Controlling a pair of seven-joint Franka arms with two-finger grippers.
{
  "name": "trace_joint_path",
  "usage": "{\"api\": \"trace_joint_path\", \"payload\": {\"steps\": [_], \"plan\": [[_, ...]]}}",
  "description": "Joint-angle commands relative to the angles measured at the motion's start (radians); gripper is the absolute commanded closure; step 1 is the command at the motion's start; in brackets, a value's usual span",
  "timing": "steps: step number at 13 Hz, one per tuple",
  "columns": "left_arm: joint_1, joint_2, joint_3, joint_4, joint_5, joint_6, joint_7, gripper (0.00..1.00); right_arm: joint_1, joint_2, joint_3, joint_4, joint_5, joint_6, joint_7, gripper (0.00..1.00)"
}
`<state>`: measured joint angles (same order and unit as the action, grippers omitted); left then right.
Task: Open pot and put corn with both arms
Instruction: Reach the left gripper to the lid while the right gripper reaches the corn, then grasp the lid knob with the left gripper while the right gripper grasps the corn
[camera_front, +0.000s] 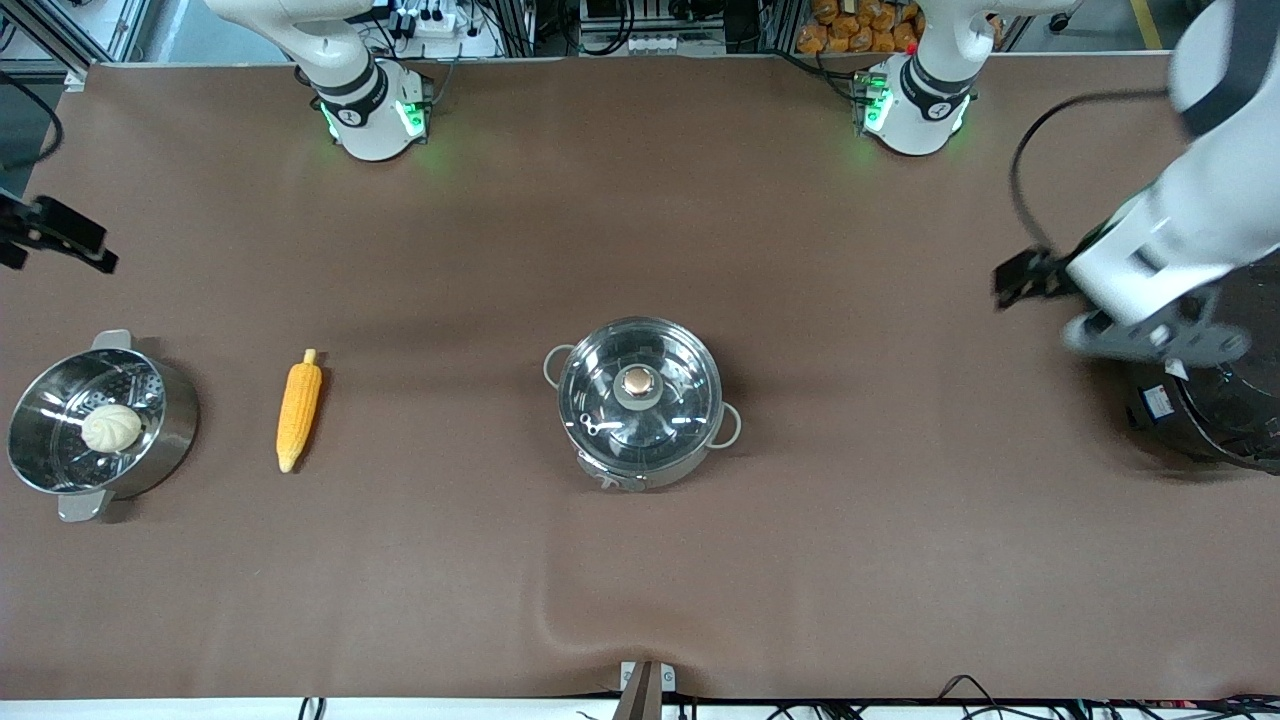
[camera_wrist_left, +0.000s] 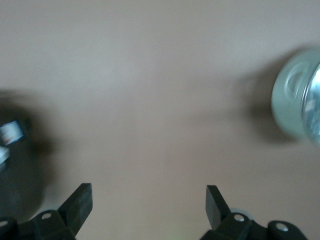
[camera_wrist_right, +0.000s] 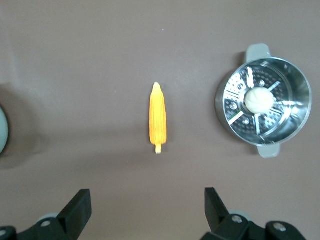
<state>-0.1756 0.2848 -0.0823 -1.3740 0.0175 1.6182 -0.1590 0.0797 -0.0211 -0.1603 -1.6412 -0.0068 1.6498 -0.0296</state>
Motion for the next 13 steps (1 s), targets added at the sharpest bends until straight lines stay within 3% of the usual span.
{"api": "trace_joint_path", "payload": {"steps": [1, 4, 8, 11, 13], "plan": [[-0.122, 0.154, 0.002, 0.084, 0.004, 0.147, -0.198, 0.00, 0.029, -0.016, 0.001, -0.150, -0.018, 0.152, 0.005, 0.00], [-0.243, 0.230, 0.010, 0.082, 0.007, 0.296, -0.376, 0.00, 0.038, 0.090, 0.001, -0.155, -0.016, 0.218, 0.008, 0.00], [-0.350, 0.316, 0.009, 0.111, 0.006, 0.466, -0.462, 0.00, 0.019, 0.275, 0.002, -0.169, -0.012, 0.376, 0.002, 0.00], [-0.442, 0.358, 0.047, 0.148, 0.007, 0.495, -0.510, 0.00, 0.000, 0.323, -0.002, -0.320, -0.001, 0.638, -0.018, 0.00], [-0.472, 0.367, 0.044, 0.148, 0.007, 0.499, -0.519, 0.00, -0.006, 0.369, -0.002, -0.371, -0.001, 0.711, -0.018, 0.00]]}}
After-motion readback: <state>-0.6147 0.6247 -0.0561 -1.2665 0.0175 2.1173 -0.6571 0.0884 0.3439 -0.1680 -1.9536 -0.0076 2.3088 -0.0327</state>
